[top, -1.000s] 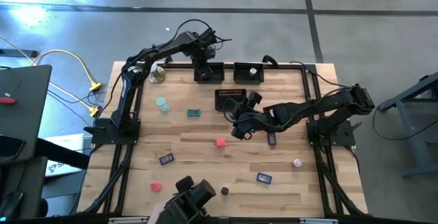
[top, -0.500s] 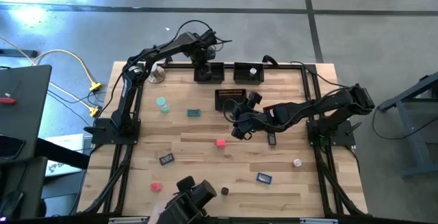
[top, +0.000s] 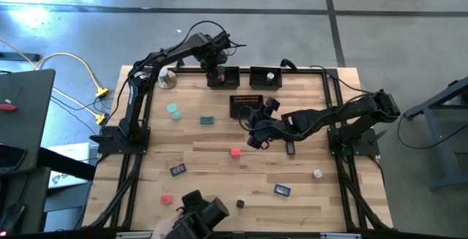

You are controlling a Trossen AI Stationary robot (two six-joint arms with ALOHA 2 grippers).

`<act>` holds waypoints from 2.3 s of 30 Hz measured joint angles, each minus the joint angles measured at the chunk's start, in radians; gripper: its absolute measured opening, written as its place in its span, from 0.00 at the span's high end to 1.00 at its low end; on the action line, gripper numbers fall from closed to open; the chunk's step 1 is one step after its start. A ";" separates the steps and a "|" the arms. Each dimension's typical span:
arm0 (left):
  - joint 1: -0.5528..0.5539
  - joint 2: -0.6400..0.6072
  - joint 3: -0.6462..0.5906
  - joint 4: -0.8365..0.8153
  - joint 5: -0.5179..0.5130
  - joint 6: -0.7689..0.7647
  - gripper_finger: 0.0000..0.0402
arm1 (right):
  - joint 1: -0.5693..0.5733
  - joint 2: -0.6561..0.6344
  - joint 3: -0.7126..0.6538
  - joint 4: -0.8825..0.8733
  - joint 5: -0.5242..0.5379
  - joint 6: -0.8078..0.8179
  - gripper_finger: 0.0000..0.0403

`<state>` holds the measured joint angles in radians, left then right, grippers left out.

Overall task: Pick & Place Office items
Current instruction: Put the light blue digital timer into the bottom black bin

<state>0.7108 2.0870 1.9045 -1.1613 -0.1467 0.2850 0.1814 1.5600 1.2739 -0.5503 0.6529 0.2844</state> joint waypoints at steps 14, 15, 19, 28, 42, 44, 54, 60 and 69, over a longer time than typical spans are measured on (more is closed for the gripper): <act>-0.024 -0.196 0.000 -0.200 0.016 -0.081 0.46 | 0.014 0.000 0.000 0.001 -0.001 0.003 0.45; -0.024 -0.207 0.000 -0.238 0.042 -0.116 0.46 | 0.019 0.000 0.000 0.001 -0.001 0.003 0.45; -0.027 -0.241 0.000 -0.385 0.183 -0.209 0.46 | 0.039 -0.004 0.000 -0.008 -0.004 0.003 0.45; -0.092 -0.259 -0.018 -0.410 0.352 -0.280 0.46 | 0.088 -0.009 0.000 -0.018 0.000 0.007 0.45; -0.235 -0.259 -0.022 -0.409 0.306 -0.230 0.20 | 0.145 -0.009 0.000 -0.023 -0.001 0.011 0.45; -0.261 -0.259 -0.037 -0.411 0.307 -0.196 0.18 | 0.153 -0.009 0.000 -0.023 0.000 0.011 0.45; -0.366 -0.271 -0.249 -0.289 0.309 -0.120 0.17 | 0.193 -0.009 0.000 -0.094 0.030 0.082 0.45; -0.377 -0.338 -0.422 -0.077 0.299 -0.124 0.17 | 0.200 -0.009 0.000 -0.103 0.033 0.089 0.45; -0.371 -0.407 -0.678 0.176 0.243 -0.081 0.17 | 0.198 -0.009 0.000 -0.105 0.029 0.090 0.45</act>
<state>0.3396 1.6802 1.2268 -0.9858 0.0963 0.2036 0.3798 1.5508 1.2739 -0.6551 0.6823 0.3742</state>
